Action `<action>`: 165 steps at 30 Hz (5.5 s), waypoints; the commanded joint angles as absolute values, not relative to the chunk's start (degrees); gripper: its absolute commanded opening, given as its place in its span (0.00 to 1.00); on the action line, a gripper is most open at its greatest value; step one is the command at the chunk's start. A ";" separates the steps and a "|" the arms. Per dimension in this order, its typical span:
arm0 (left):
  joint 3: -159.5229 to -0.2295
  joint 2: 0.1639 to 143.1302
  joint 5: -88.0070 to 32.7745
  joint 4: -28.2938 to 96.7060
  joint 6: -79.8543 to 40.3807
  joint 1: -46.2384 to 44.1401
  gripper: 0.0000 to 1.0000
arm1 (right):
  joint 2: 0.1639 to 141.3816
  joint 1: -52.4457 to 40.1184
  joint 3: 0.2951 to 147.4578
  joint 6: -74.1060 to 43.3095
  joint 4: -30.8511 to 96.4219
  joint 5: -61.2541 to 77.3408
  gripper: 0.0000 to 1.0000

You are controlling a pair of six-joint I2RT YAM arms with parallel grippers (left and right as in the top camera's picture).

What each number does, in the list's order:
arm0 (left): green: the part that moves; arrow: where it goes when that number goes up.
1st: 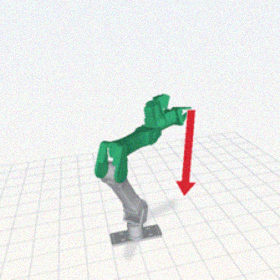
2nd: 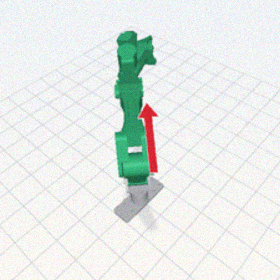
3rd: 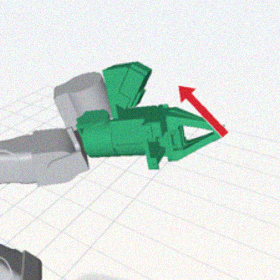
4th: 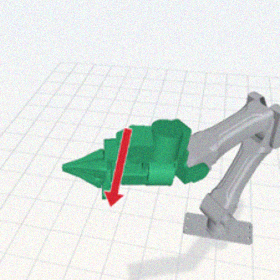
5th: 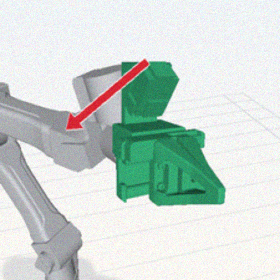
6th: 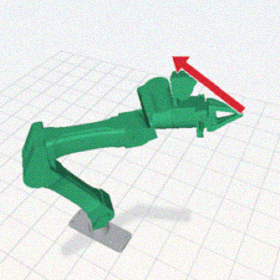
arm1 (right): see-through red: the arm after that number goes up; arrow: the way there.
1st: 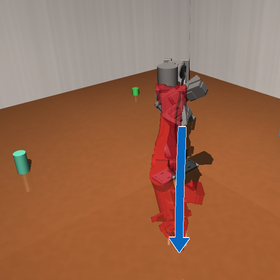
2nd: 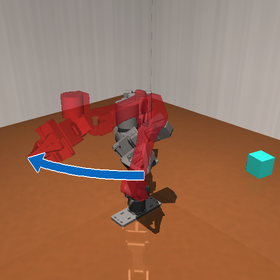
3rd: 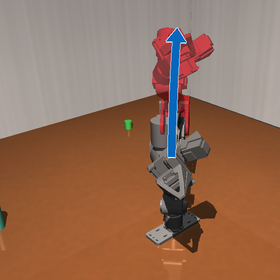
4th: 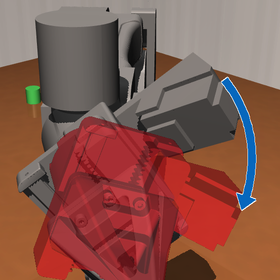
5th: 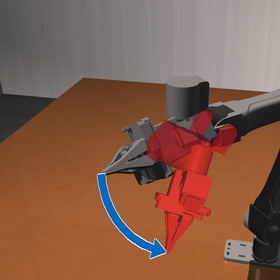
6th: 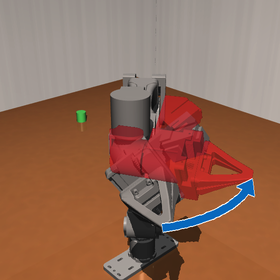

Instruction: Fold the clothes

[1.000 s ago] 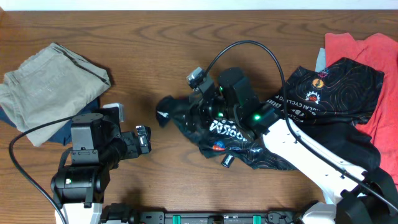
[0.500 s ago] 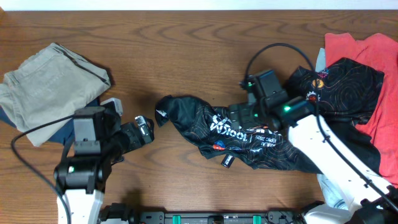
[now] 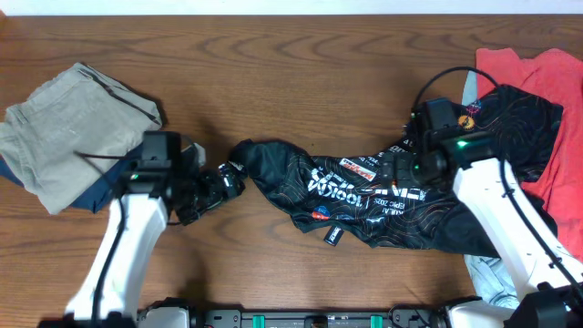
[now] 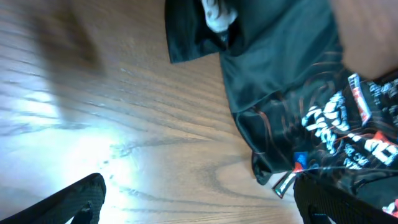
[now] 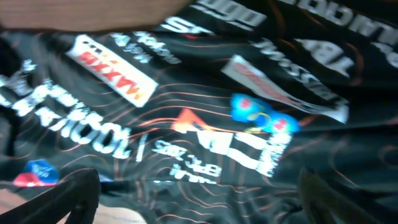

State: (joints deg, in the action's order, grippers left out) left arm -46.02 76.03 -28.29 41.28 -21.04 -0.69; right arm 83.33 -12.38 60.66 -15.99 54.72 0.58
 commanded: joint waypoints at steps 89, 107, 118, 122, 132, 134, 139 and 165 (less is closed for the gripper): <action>-42.30 97.60 -21.91 13.41 -47.90 -26.00 0.22 | 82.61 -3.01 61.17 -16.69 59.48 -2.96 0.99; -47.92 68.47 -20.95 49.69 -21.80 8.19 0.06 | 82.63 -2.48 60.03 -9.37 56.14 8.01 0.58; -47.92 68.20 -14.63 52.23 -20.16 15.75 0.06 | 83.66 -1.87 51.48 -20.03 43.57 -2.17 0.01; -47.92 68.20 -14.02 52.66 -20.16 20.67 0.06 | 83.72 -0.36 49.36 -20.58 36.12 -2.37 0.01; -47.92 68.20 -14.48 54.43 -20.60 29.71 0.06 | 89.27 2.90 48.99 -20.58 25.30 -2.33 0.01; -47.88 68.20 -14.48 54.85 -20.60 29.71 0.06 | 91.81 3.11 48.99 -20.56 24.36 -1.85 0.01; -47.86 68.20 -14.48 54.94 -20.62 29.71 0.06 | 97.58 3.49 48.99 -20.27 26.15 -2.59 0.01; -47.86 68.20 -14.48 54.78 -20.84 29.71 0.06 | 100.71 41.08 61.73 -24.60 40.66 8.05 0.06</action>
State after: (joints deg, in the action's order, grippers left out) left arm -47.05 68.14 -15.00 54.65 -20.93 29.39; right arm 100.88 40.91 57.82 -36.07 42.13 -11.00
